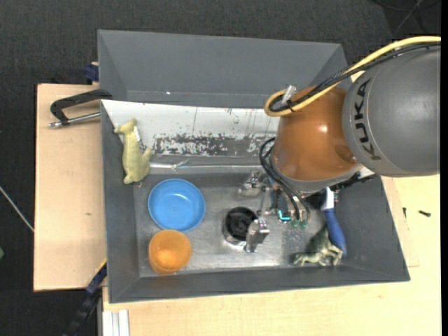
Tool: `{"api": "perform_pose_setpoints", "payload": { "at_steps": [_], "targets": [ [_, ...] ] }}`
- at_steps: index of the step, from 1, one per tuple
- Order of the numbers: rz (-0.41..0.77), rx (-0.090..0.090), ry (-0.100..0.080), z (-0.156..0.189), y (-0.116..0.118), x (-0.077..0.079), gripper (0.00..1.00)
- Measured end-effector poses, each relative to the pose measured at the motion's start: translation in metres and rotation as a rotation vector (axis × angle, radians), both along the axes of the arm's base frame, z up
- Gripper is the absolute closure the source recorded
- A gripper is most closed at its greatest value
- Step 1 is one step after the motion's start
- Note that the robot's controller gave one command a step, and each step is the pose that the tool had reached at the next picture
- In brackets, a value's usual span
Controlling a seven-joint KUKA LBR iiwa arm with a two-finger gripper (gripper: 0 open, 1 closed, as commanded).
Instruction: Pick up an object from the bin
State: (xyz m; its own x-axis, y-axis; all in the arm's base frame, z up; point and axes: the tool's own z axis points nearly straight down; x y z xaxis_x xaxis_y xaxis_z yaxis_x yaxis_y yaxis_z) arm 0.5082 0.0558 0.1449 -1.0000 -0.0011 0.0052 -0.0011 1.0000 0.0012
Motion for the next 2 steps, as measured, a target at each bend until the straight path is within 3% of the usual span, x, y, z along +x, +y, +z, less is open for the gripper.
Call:
{"api": "perform_pose_setpoints", "payload": {
  "at_steps": [1,2],
  "targets": [
    [0.066,-0.001,0.0,-0.0659,-0.0117,-0.0064,0.0],
    [0.065,0.0,-0.006,-0.0622,-0.011,-0.0048,1.0]
  ]
}}
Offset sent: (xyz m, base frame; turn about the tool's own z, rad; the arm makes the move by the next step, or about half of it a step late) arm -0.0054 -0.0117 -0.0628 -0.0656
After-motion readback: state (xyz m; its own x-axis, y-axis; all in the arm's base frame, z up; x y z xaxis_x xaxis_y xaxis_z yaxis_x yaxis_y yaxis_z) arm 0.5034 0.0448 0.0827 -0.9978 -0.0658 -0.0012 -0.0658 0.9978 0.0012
